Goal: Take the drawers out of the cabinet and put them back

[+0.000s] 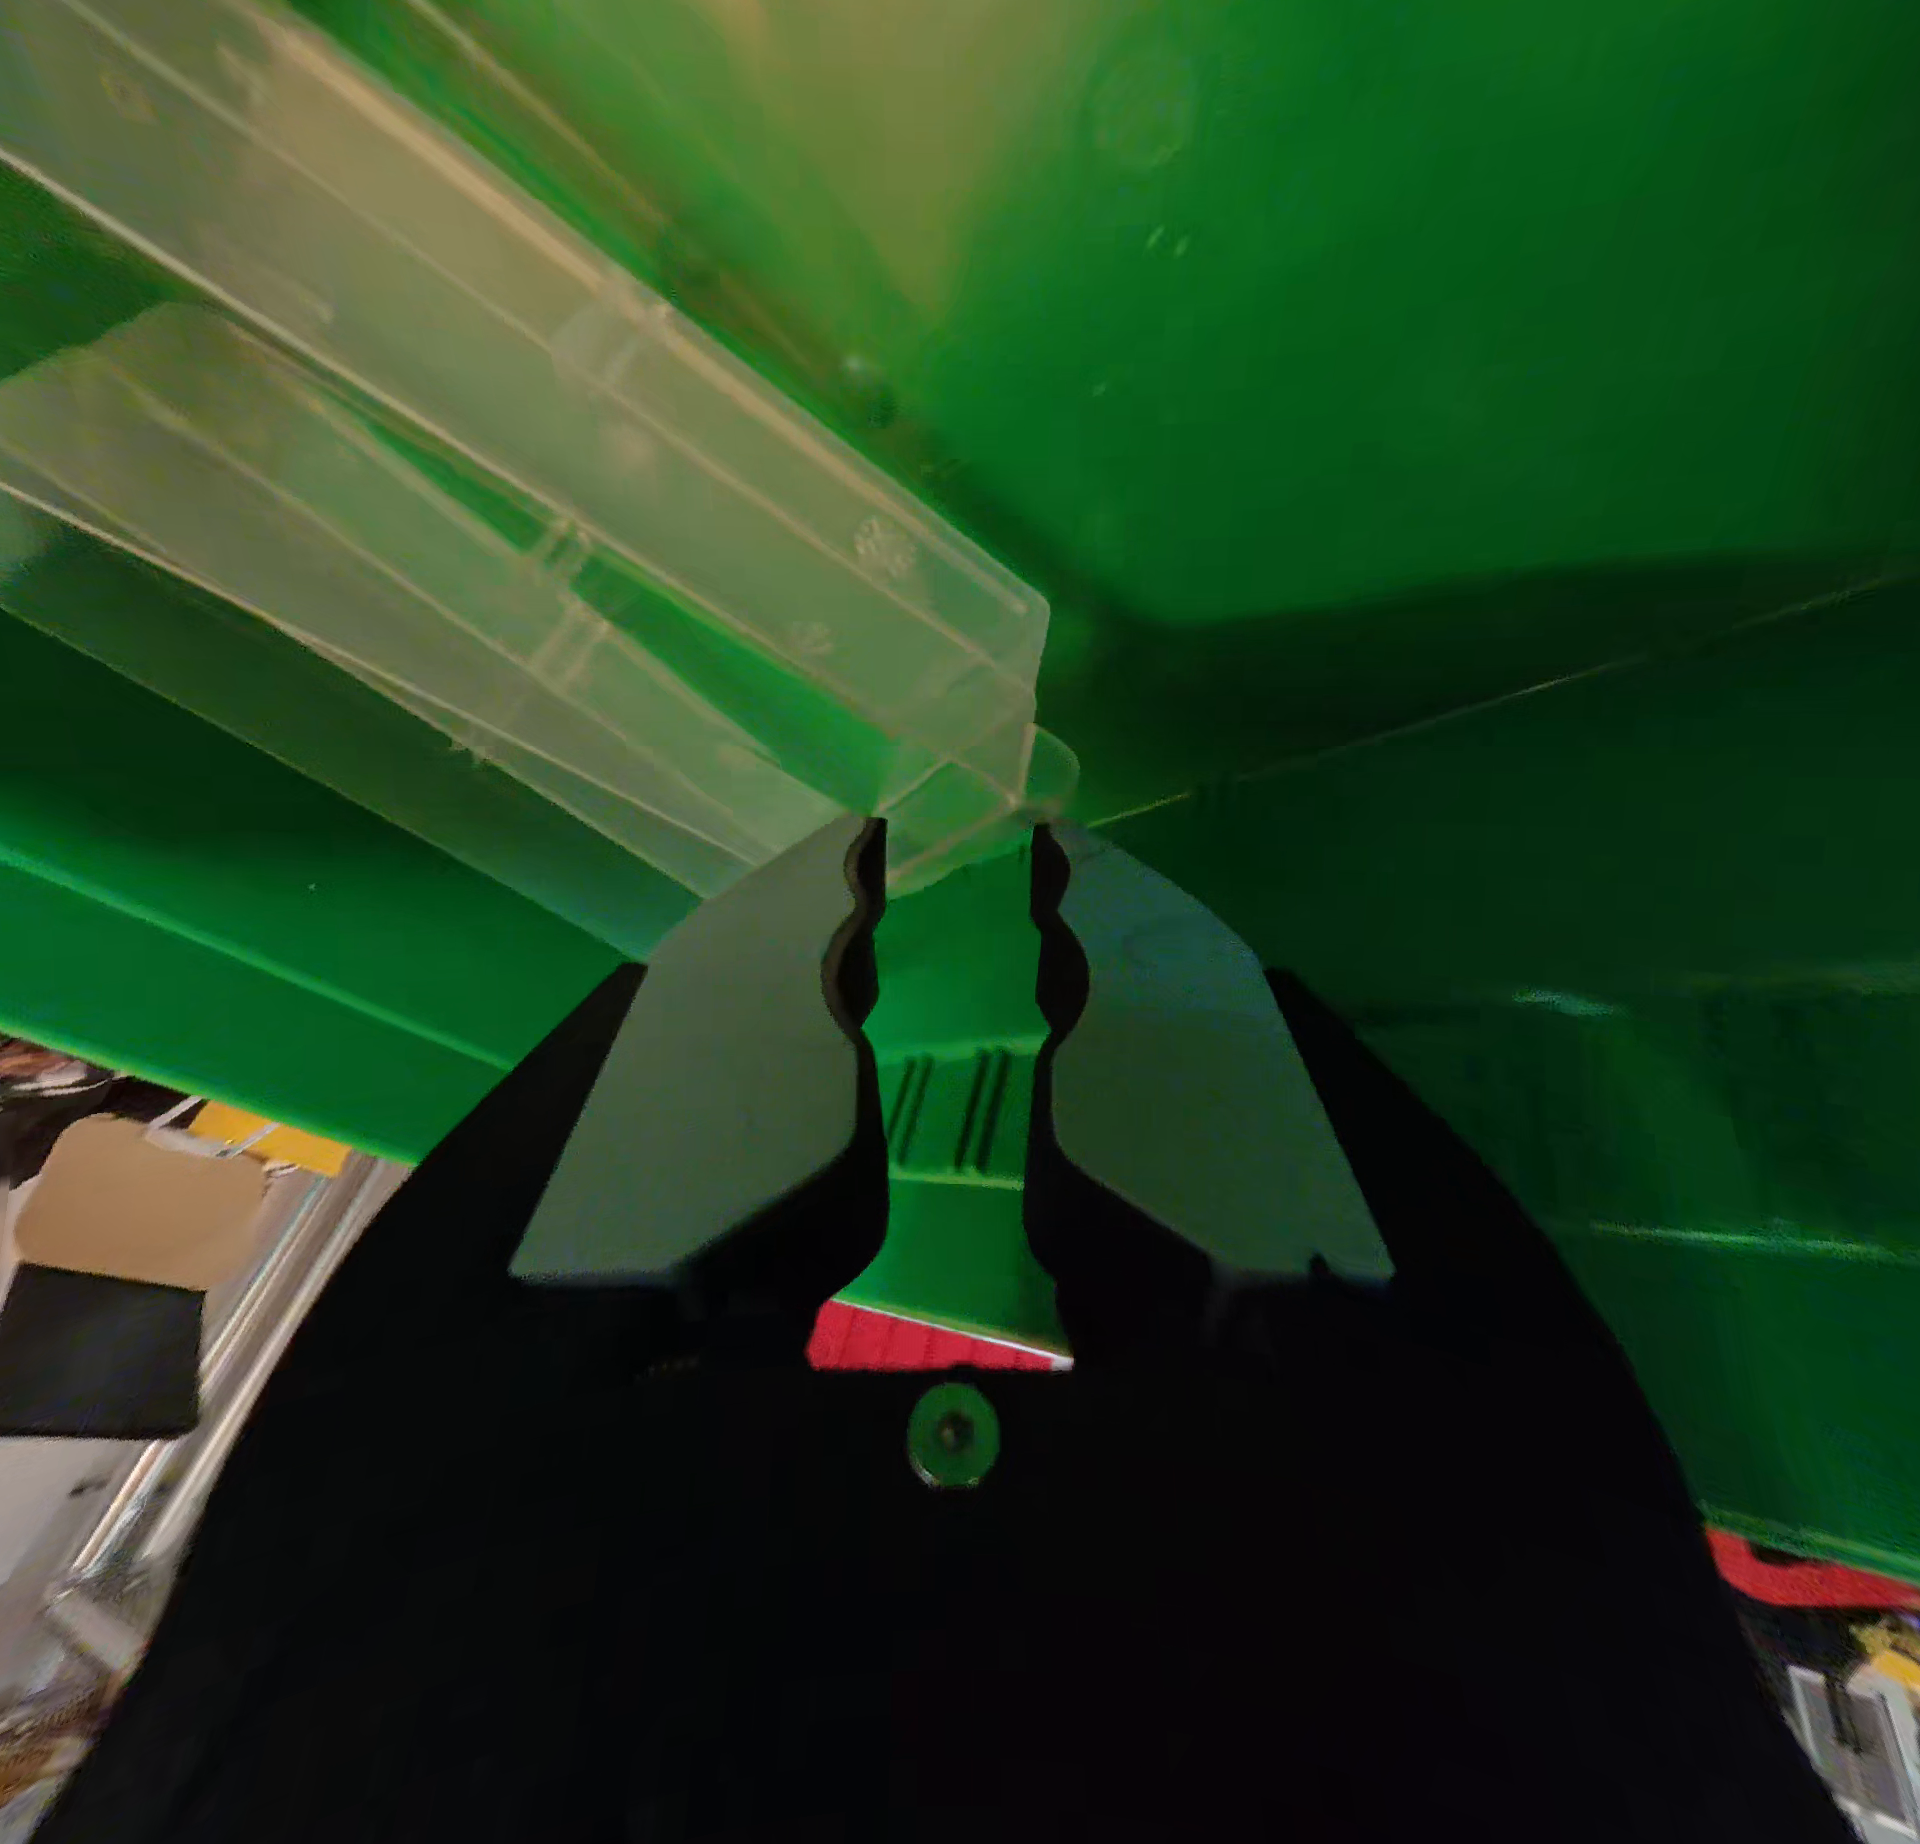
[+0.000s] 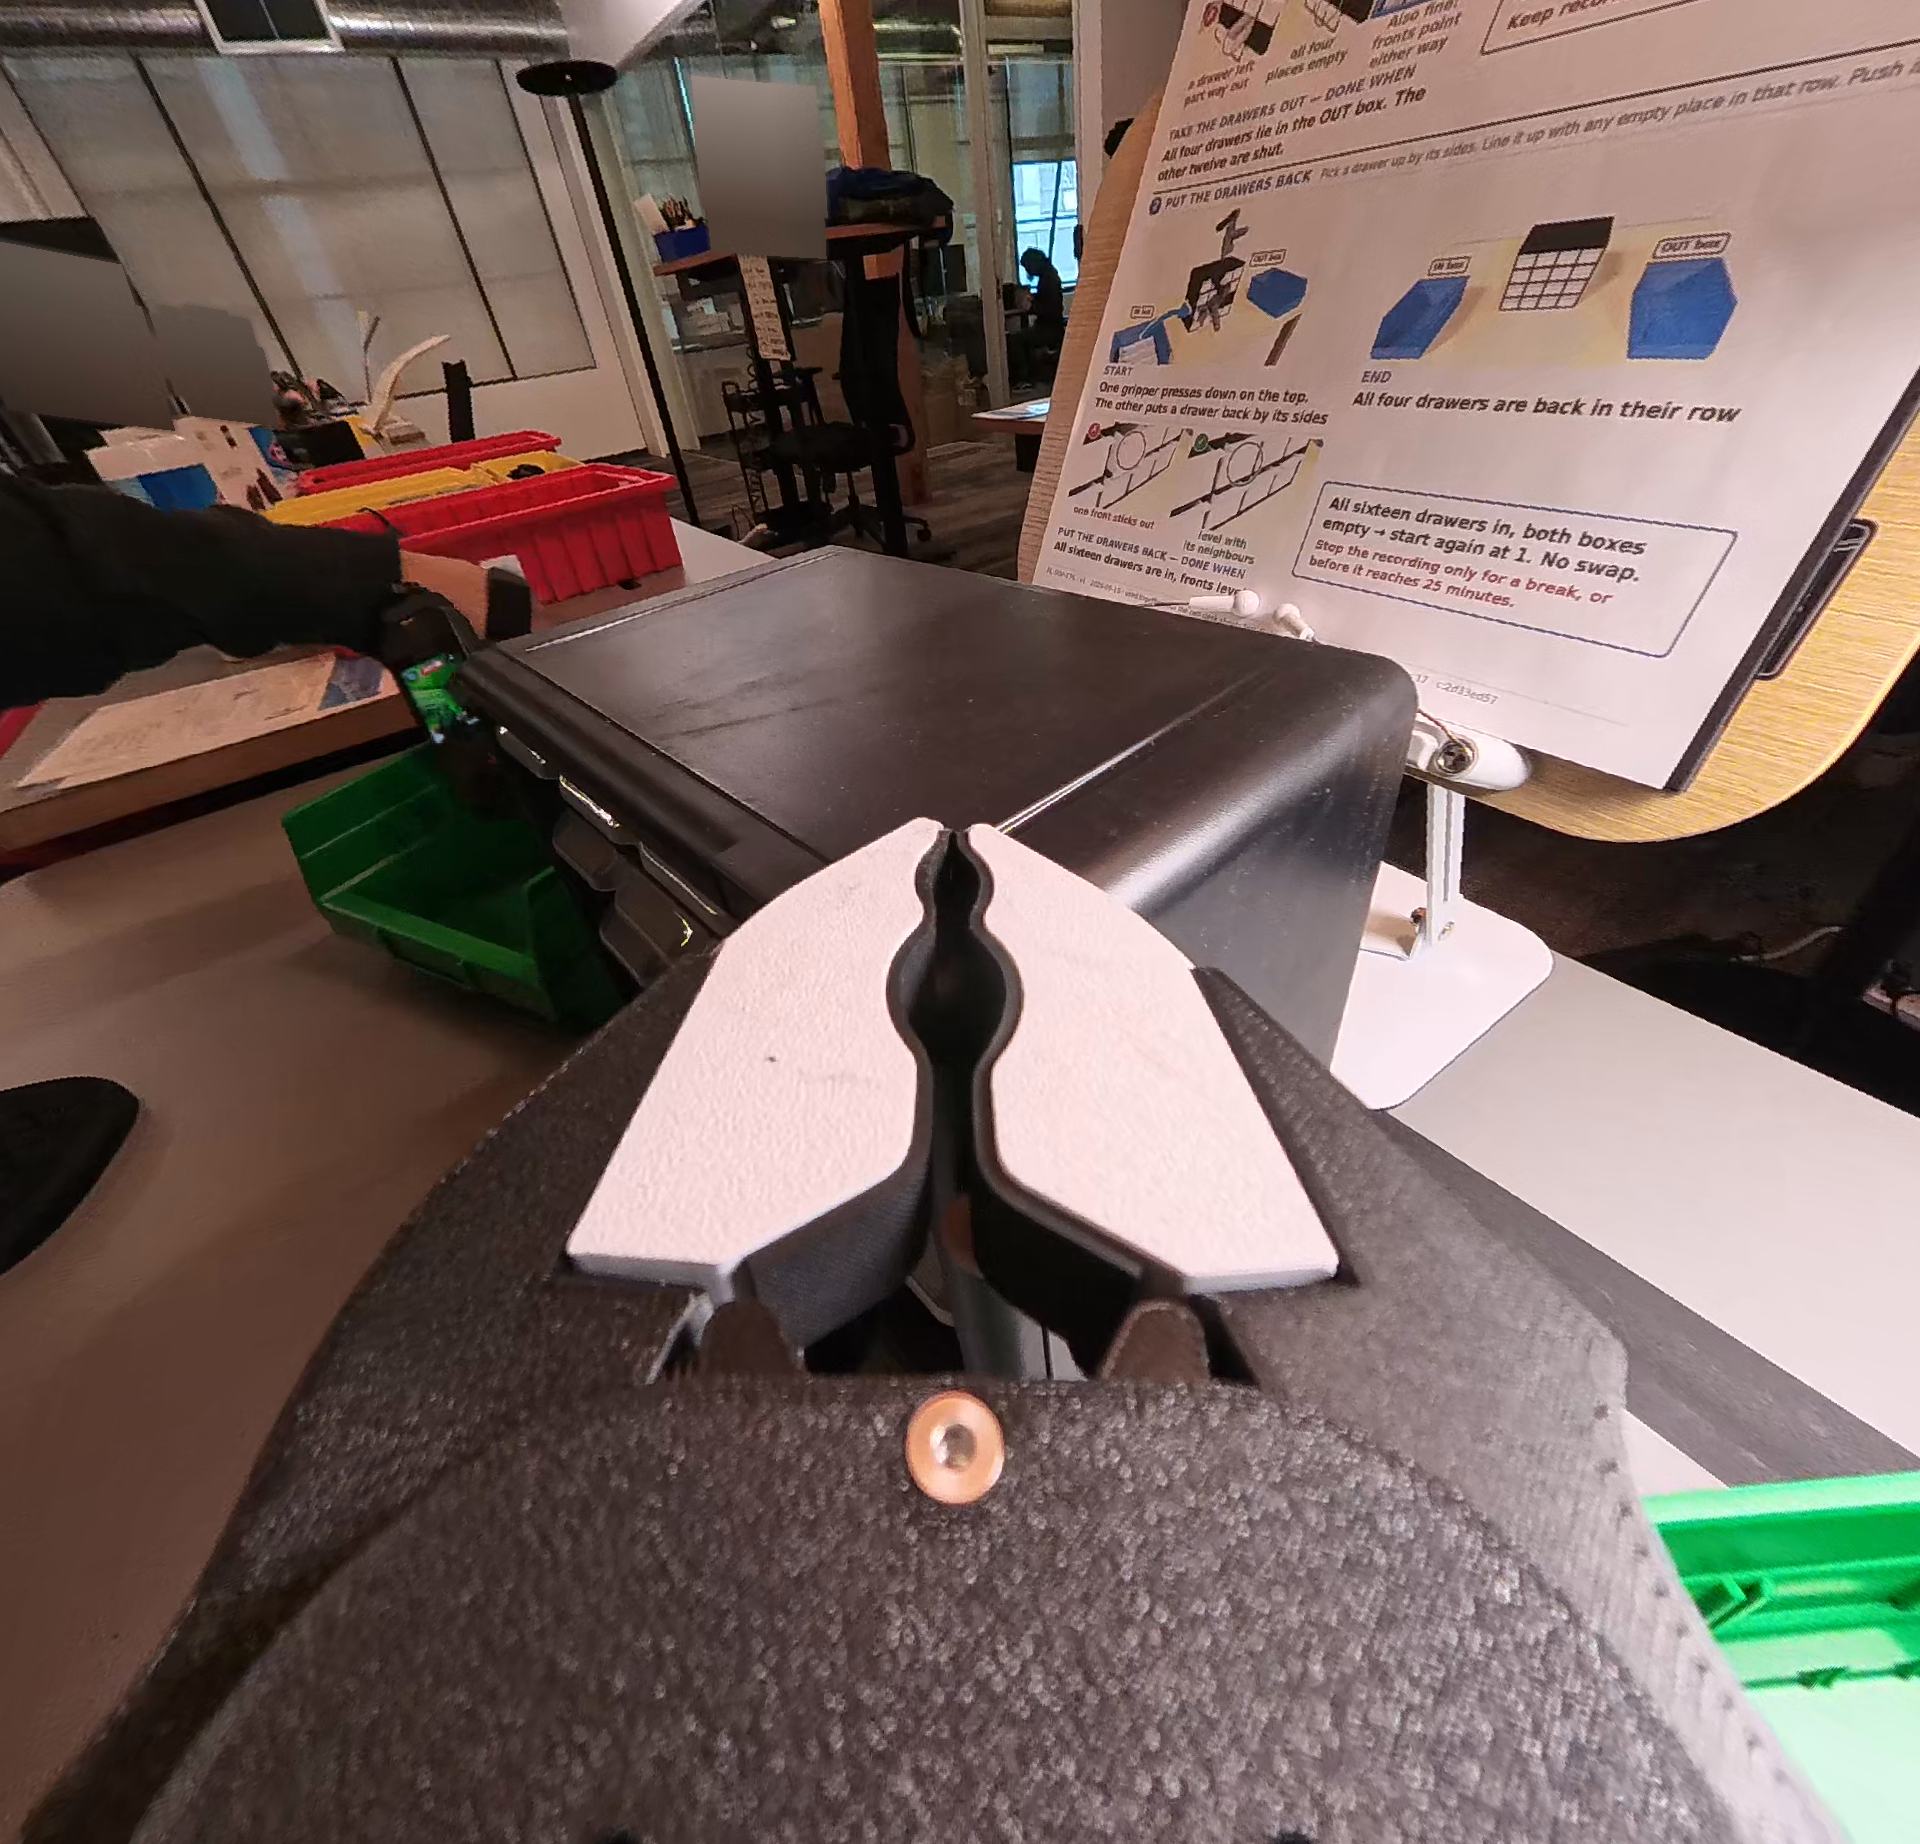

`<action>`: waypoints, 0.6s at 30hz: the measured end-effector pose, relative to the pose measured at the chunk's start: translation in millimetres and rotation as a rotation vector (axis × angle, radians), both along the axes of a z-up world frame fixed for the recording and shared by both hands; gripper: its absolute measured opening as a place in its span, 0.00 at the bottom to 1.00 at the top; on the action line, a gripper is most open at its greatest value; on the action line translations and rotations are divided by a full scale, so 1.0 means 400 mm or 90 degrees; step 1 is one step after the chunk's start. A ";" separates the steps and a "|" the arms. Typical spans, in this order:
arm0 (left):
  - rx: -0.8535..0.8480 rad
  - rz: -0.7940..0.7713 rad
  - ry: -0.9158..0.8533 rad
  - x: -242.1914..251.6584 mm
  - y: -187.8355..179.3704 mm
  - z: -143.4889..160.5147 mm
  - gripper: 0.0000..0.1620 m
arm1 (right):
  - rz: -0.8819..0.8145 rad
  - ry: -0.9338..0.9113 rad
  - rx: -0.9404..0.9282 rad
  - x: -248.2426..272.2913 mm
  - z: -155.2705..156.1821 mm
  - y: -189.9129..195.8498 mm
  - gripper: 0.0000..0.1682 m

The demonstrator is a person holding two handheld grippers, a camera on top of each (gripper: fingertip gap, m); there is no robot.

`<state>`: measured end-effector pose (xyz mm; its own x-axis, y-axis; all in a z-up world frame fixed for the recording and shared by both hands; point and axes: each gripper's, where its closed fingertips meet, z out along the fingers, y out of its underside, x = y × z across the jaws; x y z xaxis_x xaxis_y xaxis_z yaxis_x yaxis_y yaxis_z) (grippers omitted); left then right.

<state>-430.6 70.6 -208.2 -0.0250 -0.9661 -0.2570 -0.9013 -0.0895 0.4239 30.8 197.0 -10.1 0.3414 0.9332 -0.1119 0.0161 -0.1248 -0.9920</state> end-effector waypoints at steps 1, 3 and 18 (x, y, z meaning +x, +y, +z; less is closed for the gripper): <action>-0.004 0.006 -0.014 0.013 -0.012 -0.001 0.16 | 0.000 0.000 0.000 0.000 0.000 0.000 0.00; -0.011 0.017 -0.047 0.044 -0.036 -0.002 0.14 | 0.000 0.001 -0.001 0.000 0.000 0.000 0.00; 0.005 0.110 -0.253 0.274 -0.089 -0.027 0.09 | -0.004 -0.003 0.001 -0.001 0.000 0.000 0.00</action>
